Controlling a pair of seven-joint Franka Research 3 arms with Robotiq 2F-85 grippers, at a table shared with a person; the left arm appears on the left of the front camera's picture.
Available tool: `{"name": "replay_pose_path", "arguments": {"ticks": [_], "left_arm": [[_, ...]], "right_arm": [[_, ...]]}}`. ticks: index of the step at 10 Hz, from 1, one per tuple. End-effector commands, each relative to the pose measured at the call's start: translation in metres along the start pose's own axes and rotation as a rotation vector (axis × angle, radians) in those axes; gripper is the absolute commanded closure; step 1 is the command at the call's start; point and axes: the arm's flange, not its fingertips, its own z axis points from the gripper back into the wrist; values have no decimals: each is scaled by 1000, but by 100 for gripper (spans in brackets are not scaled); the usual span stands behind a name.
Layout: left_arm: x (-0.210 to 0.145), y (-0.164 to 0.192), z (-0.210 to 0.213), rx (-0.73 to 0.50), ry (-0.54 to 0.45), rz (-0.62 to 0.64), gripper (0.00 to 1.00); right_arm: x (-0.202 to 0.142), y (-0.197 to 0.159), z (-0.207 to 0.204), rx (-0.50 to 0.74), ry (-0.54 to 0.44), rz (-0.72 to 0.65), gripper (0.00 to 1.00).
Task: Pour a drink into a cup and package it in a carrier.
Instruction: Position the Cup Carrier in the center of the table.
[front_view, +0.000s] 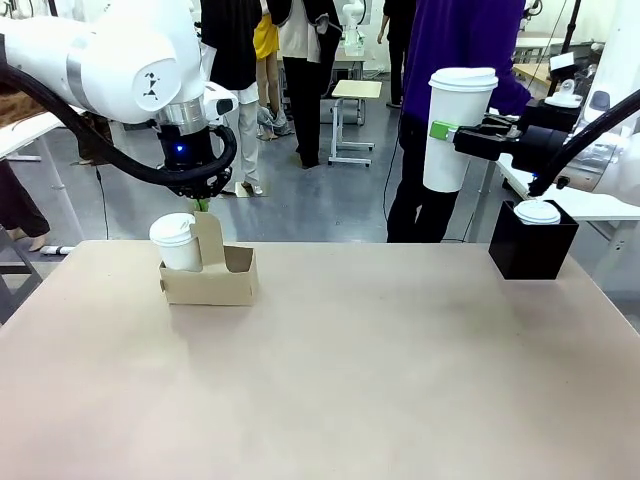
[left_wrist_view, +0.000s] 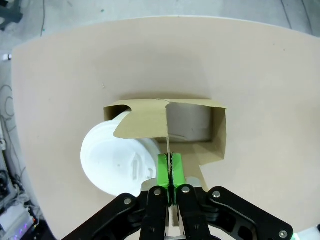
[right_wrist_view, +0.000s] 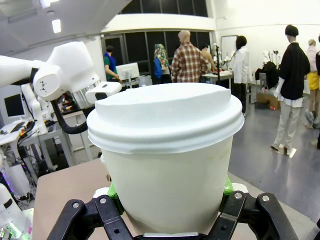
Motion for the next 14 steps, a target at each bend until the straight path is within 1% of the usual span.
{"name": "replay_pose_path", "arguments": {"ticks": [1,2,4,6,7,10,12,14], "left_arm": [[-15,-1,38,9,-20,126,98],[-25,-7,57,8,-27,147,98],[-56,-34,97,5,-52,186,98],[-100,-77,120,-9,-92,189,98],[-120,-97,120,-19,-91,191,98],[-168,-142,107,-29,-83,170,98],[-190,-170,87,-12,-83,143,98],[-204,-187,74,6,-79,112,98]], "right_arm": [[7,-1,-4,6,-19,1,20],[7,-1,-4,6,-19,1,20],[7,-1,-4,6,-19,1,20],[7,-1,-4,6,-19,1,20],[7,-1,-4,6,-19,1,20],[7,-1,-4,6,-19,1,20],[7,-1,-4,6,-19,1,20],[7,-1,-4,6,-19,1,20]]}}
